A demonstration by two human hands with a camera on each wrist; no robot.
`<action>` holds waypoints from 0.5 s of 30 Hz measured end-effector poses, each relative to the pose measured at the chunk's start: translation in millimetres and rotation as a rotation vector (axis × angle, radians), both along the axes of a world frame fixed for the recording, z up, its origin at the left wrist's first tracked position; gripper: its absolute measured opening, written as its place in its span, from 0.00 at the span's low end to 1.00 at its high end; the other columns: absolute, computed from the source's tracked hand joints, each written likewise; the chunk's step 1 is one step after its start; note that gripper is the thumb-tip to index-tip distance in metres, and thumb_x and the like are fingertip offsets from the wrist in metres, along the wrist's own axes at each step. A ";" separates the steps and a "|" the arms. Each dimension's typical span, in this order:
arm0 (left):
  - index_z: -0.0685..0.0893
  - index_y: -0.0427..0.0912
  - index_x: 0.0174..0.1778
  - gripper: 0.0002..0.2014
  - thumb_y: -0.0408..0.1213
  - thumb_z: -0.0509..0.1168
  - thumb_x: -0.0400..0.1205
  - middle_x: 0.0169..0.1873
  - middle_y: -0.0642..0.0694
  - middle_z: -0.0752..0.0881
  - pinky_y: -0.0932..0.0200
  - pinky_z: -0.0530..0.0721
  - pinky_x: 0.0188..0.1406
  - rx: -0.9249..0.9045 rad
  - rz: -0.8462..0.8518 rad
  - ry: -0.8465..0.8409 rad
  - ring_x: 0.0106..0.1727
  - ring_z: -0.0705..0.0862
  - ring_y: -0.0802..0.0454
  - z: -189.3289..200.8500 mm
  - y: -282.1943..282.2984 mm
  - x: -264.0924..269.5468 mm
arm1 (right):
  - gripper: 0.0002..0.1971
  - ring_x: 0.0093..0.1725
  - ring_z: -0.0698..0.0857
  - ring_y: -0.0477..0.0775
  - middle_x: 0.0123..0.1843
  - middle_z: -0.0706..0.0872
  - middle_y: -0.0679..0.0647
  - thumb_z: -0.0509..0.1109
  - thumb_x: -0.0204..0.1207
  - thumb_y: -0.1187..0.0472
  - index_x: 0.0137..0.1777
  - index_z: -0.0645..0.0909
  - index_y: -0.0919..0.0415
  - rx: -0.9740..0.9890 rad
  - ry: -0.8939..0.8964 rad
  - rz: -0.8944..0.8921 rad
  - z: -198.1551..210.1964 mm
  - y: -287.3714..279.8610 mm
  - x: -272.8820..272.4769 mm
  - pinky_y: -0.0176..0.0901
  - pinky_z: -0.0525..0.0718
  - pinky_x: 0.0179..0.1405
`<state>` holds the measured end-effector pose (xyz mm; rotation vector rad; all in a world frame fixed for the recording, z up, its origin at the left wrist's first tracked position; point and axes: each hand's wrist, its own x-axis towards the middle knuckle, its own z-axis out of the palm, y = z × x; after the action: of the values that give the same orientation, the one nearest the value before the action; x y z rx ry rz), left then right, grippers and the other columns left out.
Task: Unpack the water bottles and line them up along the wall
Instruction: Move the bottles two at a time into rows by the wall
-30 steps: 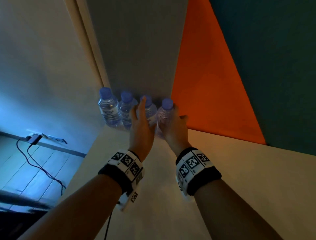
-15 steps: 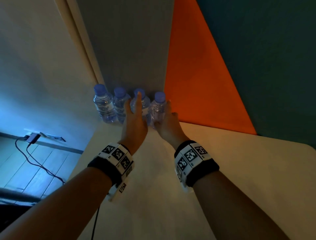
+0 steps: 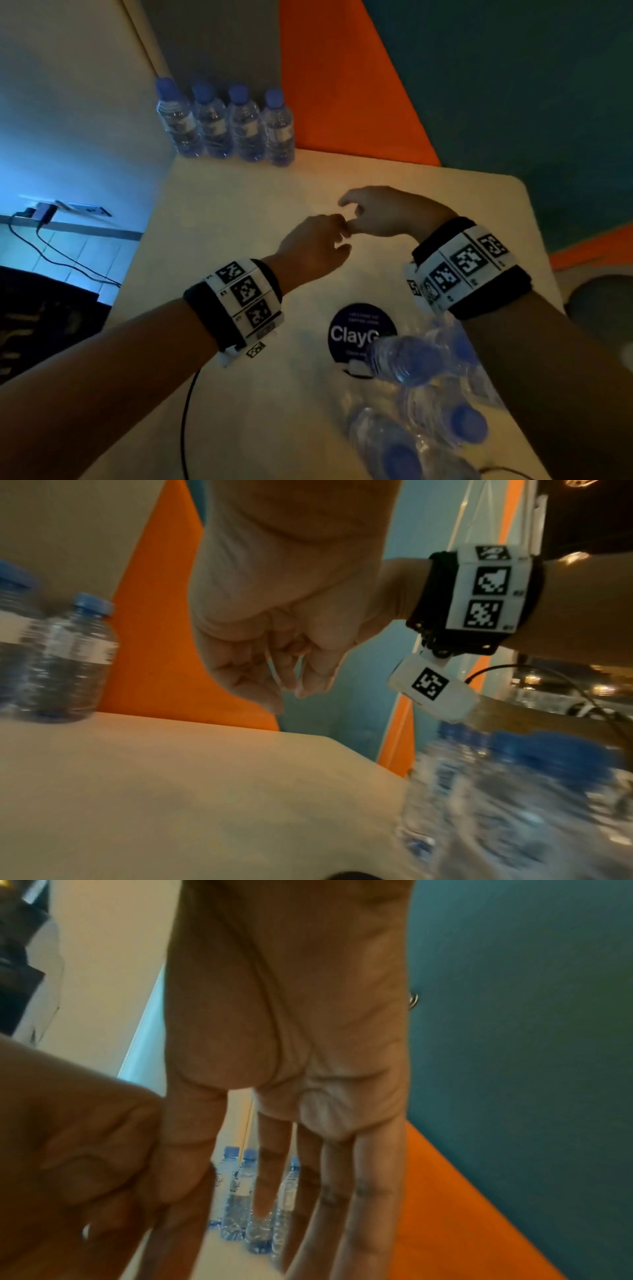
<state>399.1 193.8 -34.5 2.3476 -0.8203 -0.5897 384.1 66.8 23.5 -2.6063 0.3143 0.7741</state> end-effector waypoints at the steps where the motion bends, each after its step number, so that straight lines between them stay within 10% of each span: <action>1: 0.83 0.39 0.55 0.12 0.39 0.67 0.78 0.54 0.42 0.87 0.50 0.84 0.60 -0.011 -0.051 0.021 0.55 0.86 0.46 3.7 0.1 -16.2 | 0.26 0.67 0.77 0.58 0.73 0.75 0.57 0.68 0.78 0.53 0.75 0.69 0.56 -0.023 0.030 0.016 4.8 -3.3 -18.5 0.44 0.72 0.51; 10: 0.78 0.42 0.64 0.23 0.43 0.72 0.74 0.59 0.37 0.82 0.46 0.82 0.62 0.180 -0.648 0.175 0.60 0.82 0.43 13.6 -22.4 -108.3 | 0.17 0.52 0.84 0.56 0.52 0.88 0.57 0.76 0.69 0.56 0.56 0.86 0.63 -0.229 0.306 0.109 18.2 -43.6 -131.8 0.46 0.83 0.51; 15: 0.77 0.42 0.61 0.21 0.41 0.72 0.73 0.51 0.42 0.73 0.57 0.77 0.46 0.213 -0.650 0.111 0.49 0.81 0.44 20.5 -32.0 -123.0 | 0.23 0.47 0.87 0.62 0.53 0.87 0.65 0.73 0.73 0.56 0.64 0.80 0.70 -0.262 0.336 0.143 16.6 -43.9 -166.1 0.32 0.67 0.20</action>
<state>276.0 161.8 -13.9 2.1764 -1.5448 -1.1059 218.0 22.9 40.1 -2.7557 0.3472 1.3048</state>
